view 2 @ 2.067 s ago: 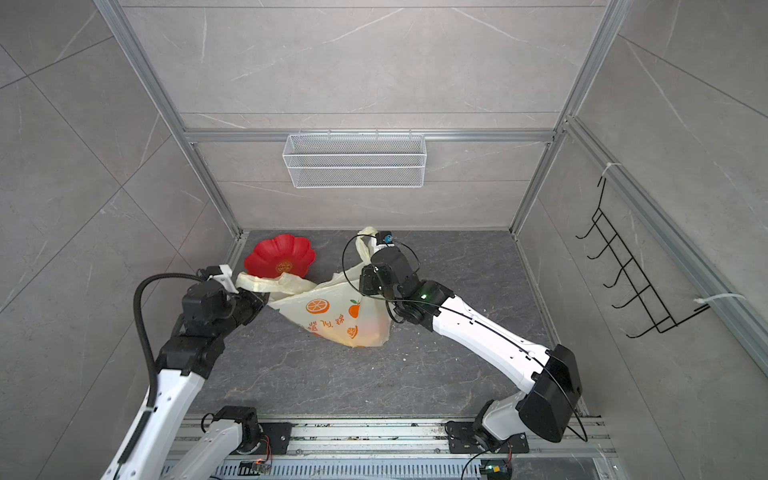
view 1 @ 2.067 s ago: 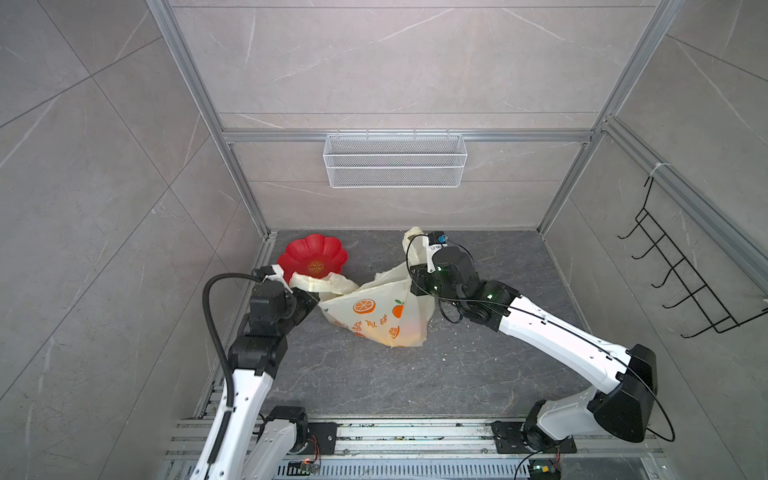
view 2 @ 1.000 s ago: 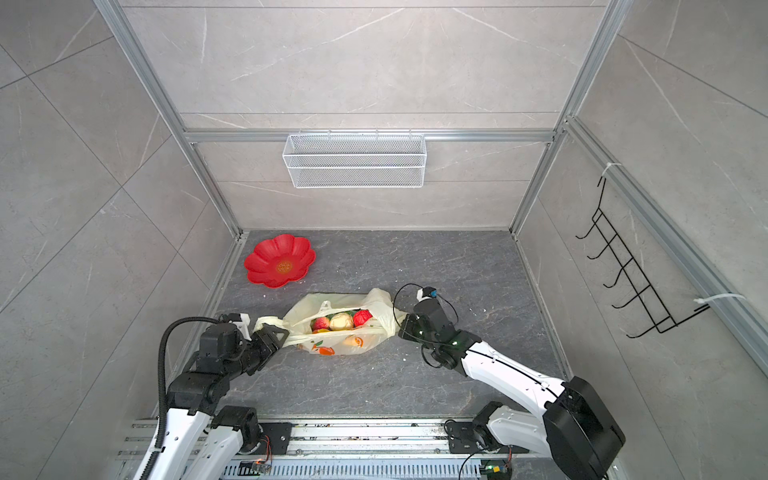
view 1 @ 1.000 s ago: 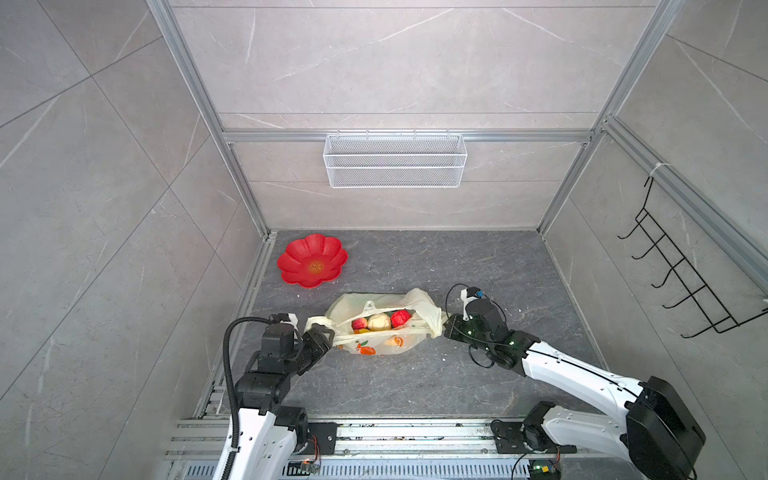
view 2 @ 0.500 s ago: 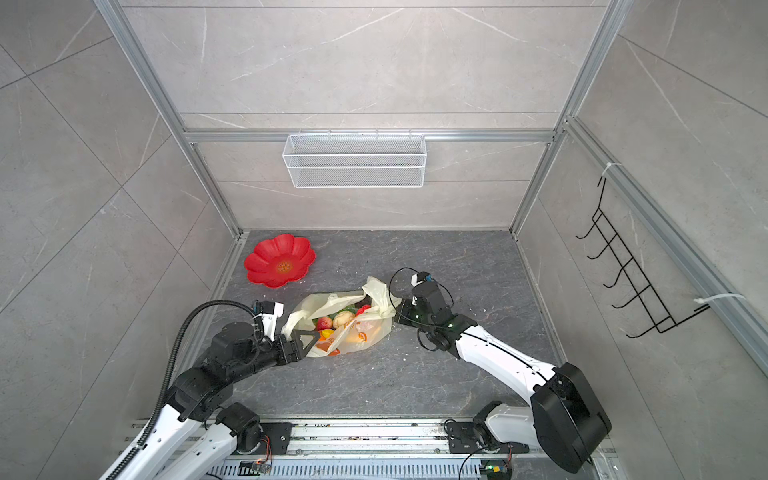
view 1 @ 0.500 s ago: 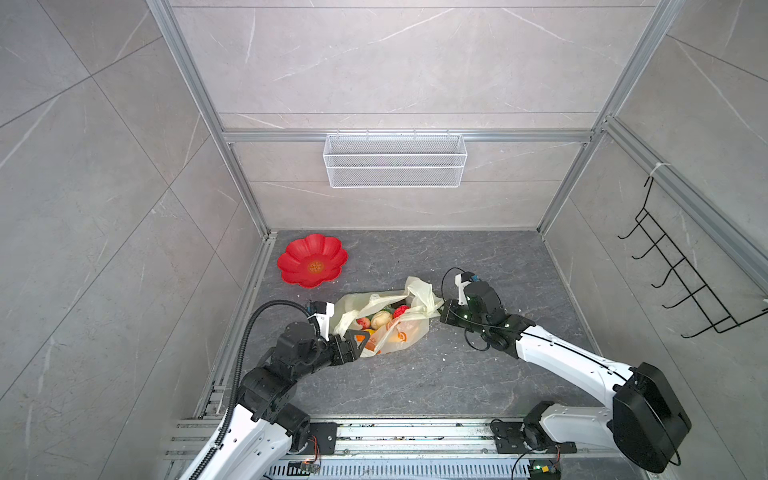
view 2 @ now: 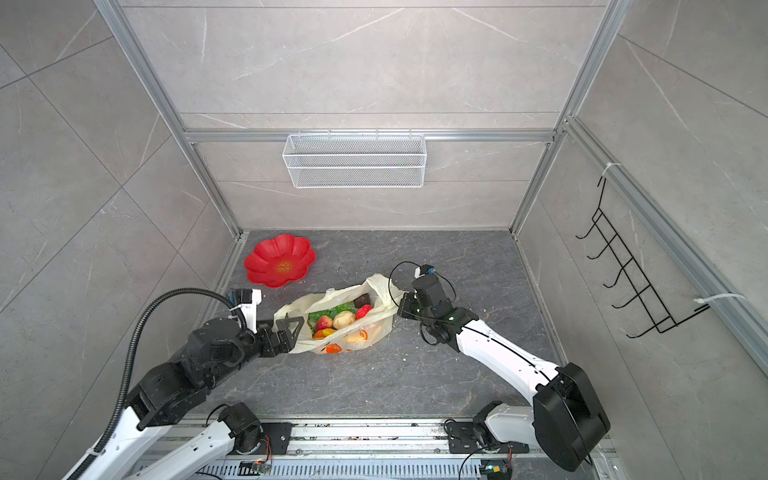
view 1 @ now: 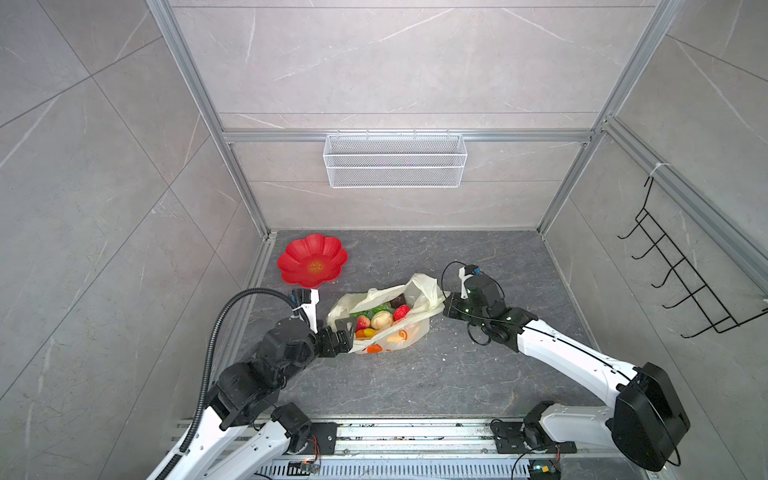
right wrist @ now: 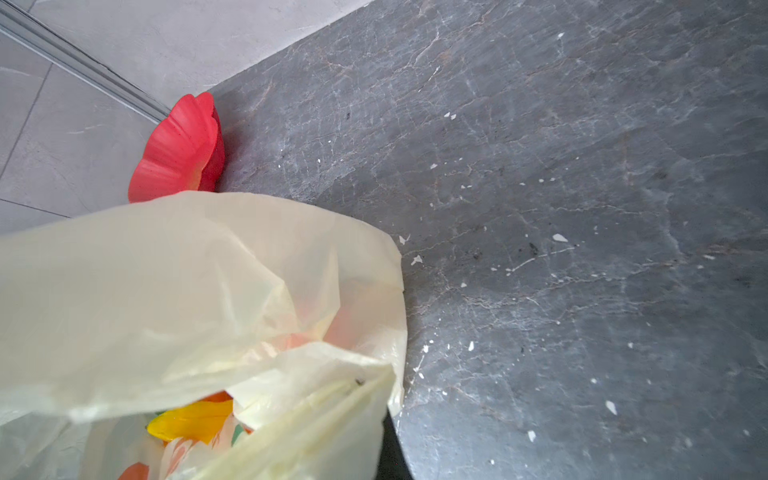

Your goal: Take the fake fruits out of the plastic bag

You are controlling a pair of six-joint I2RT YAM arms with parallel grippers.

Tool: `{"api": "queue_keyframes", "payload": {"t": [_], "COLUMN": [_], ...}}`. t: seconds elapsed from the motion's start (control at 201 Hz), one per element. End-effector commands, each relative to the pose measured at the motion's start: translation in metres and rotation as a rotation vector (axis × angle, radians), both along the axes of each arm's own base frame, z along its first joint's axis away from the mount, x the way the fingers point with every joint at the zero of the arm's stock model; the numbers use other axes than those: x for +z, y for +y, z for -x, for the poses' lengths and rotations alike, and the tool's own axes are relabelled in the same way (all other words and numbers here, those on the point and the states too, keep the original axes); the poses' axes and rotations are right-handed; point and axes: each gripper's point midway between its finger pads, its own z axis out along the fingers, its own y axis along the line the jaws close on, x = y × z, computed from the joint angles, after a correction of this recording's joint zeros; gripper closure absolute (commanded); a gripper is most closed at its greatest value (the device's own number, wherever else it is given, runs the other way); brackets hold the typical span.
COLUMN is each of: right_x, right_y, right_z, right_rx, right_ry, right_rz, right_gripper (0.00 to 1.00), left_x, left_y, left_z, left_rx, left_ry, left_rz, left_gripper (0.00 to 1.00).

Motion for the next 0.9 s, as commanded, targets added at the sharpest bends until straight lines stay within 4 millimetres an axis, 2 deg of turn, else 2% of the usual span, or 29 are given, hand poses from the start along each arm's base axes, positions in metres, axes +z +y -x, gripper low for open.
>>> {"api": "queue_keyframes", "payload": {"t": [0.0,0.065,0.179,0.264,0.328,0.403,0.468,0.592,0.712,0.896], "right_x": [-0.002,-0.002,0.000,0.003,0.006,0.007,0.008,0.015,0.020,0.022], "right_y": [-0.005,-0.004,-0.004,-0.007,-0.009,-0.011,-0.011,-0.010,-0.013,-0.017], "right_z": [-0.001,0.001,0.003,0.005,0.005,0.007,0.008,0.010,0.012,0.015], "right_rx": [0.000,0.010,0.014,0.013,0.006,0.004,0.003,0.011,0.011,0.004], "right_ry": [-0.002,-0.006,-0.013,-0.026,-0.032,-0.032,-0.035,-0.044,-0.055,-0.061], "right_rz": [0.049,0.039,0.033,0.035,0.041,0.041,0.034,0.025,0.027,0.028], "right_gripper": [1.00,1.00,1.00,1.00,1.00,1.00,1.00,1.00,1.00,1.00], "left_x": [0.055,0.073,0.079,0.077,0.072,0.050,0.026,-0.013,-0.045,-0.095], "left_y": [-0.008,-0.012,-0.021,-0.053,-0.091,-0.115,-0.121,-0.121,-0.112,-0.103], "left_z": [-0.001,-0.008,-0.031,-0.038,-0.030,-0.027,-0.034,-0.051,-0.068,-0.093], "left_rx": [-0.082,-0.091,-0.073,-0.182,-0.338,-0.405,-0.403,-0.352,-0.291,-0.273], "left_ry": [-0.144,-0.160,-0.092,-0.050,-0.025,0.010,0.070,0.160,0.215,0.322], "left_rz": [-0.023,-0.061,-0.189,-0.191,-0.190,-0.302,-0.387,-0.514,-0.629,-0.683], "left_gripper": [0.00,0.01,0.08,0.23,0.26,0.27,0.28,0.31,0.35,0.42]}}
